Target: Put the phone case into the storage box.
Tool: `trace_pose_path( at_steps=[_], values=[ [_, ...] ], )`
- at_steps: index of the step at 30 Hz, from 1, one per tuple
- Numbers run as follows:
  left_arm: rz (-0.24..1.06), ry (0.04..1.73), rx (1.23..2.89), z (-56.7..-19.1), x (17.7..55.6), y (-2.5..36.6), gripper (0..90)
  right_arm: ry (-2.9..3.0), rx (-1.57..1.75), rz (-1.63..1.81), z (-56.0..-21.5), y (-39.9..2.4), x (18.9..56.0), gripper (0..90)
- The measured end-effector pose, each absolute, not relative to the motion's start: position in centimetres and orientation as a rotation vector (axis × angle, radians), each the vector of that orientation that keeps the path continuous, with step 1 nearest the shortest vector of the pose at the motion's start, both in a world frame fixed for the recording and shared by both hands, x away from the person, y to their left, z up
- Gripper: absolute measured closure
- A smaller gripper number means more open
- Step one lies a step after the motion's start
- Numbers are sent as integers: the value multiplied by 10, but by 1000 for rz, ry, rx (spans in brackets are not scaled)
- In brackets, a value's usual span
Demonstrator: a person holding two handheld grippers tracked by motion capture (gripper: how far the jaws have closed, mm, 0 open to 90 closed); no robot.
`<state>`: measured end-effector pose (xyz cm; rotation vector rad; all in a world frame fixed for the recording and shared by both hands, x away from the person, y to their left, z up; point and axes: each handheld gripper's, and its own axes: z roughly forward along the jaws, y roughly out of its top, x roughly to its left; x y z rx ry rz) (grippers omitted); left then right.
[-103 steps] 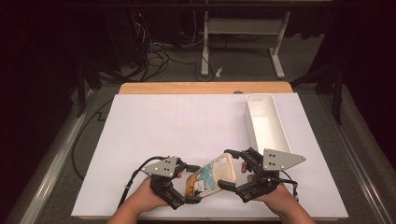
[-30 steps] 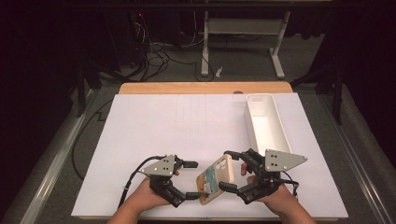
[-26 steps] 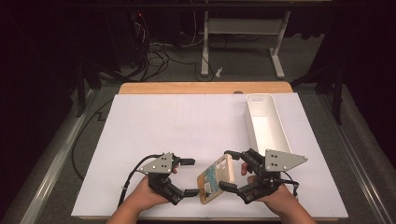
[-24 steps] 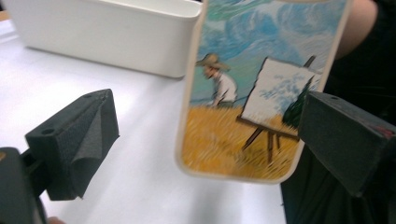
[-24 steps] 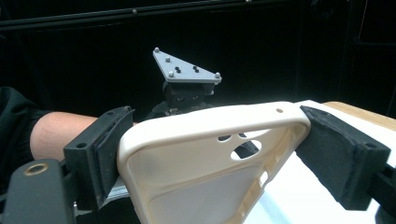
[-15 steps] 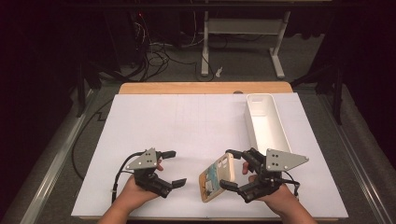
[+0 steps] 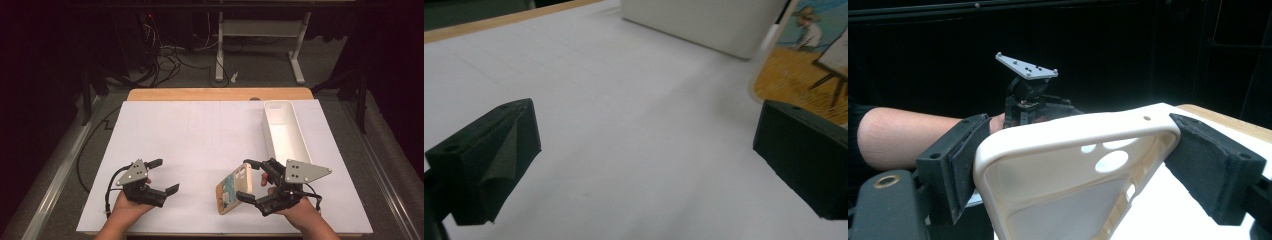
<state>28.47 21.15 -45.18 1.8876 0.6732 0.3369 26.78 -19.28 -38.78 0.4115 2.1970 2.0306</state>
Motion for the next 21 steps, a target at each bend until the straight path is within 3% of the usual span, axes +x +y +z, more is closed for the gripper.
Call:
trace_pose_path(
  at_steps=[7, 21],
  values=[
    [396, 773, 1829, -461, 286, 228, 8, 2186, 431, 2000, -389, -197, 269, 141],
    [434, 800, 1819, -464, 286, 228, 2, 2168, 468, 1945, -390, -203, 270, 141]
  ],
)
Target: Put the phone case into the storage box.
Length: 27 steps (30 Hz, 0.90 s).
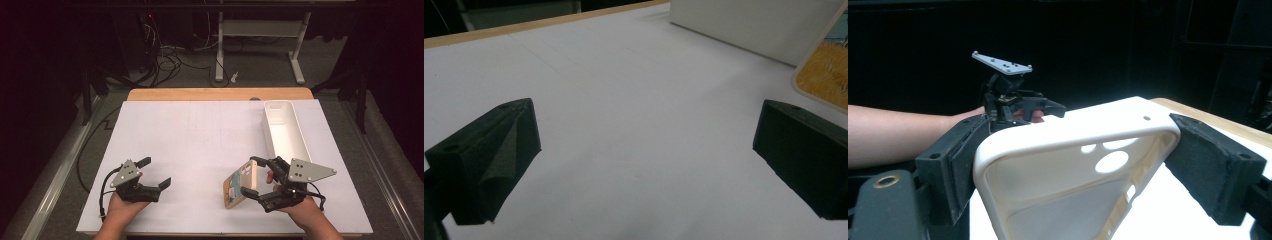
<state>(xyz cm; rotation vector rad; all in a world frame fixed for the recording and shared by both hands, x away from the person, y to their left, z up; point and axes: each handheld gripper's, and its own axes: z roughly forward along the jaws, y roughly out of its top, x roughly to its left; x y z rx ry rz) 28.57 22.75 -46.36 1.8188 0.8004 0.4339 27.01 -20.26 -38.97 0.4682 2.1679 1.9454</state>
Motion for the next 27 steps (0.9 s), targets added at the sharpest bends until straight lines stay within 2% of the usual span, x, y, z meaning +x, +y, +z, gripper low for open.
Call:
trace_pose_path(
  at_steps=[27],
  values=[
    [474, 842, 1828, -465, 285, 223, 2, 1994, 667, 1759, -388, -223, 271, 140]
  ],
)
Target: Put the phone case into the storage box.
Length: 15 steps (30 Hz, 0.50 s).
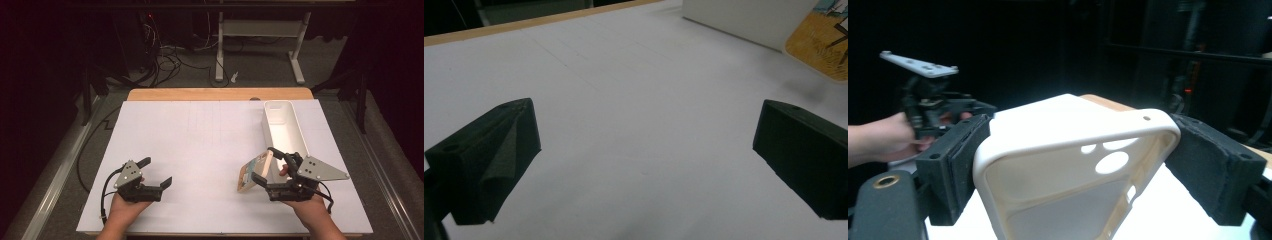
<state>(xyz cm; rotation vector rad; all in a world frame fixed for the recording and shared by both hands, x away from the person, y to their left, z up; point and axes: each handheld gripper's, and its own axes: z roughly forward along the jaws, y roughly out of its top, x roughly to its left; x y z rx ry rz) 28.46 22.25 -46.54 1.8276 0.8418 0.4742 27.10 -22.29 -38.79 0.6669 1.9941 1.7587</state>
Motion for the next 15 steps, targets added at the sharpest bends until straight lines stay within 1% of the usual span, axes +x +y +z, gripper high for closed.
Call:
trace_pose_path(
  at_steps=[15],
  values=[
    [476, 841, 1822, -466, 283, 221, 2, 1913, 757, 1669, -389, -224, 269, 140]
  ],
)
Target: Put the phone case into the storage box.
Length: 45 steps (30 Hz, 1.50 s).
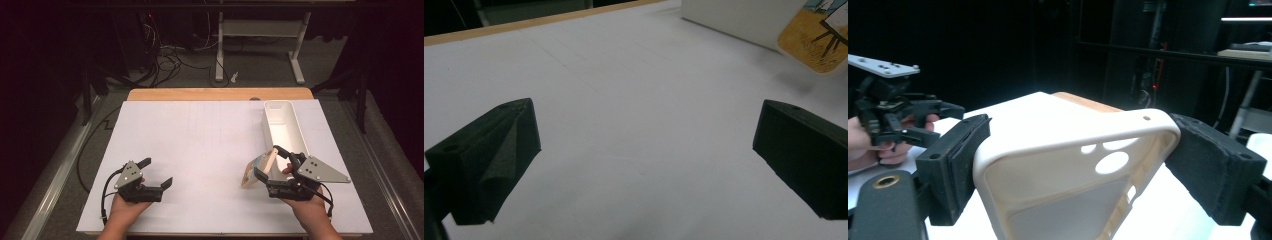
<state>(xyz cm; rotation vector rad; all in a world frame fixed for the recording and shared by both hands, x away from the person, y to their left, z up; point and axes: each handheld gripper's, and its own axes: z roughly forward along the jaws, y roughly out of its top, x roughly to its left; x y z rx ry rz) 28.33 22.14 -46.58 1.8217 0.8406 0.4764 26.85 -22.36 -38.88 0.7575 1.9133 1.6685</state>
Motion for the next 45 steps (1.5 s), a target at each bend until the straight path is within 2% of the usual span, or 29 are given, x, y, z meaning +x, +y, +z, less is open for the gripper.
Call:
trace_pose_path(
  at_steps=[13, 28, 45],
  values=[
    [484, 826, 1823, -465, 283, 220, 3, 1865, 771, 1639, -383, -221, 265, 142],
    [498, 819, 1830, -466, 282, 219, 7, 1765, 768, 1674, -355, -229, 258, 143],
    [512, 815, 1833, -466, 282, 218, 11, 1703, 760, 1688, -340, -239, 254, 144]
  ],
)
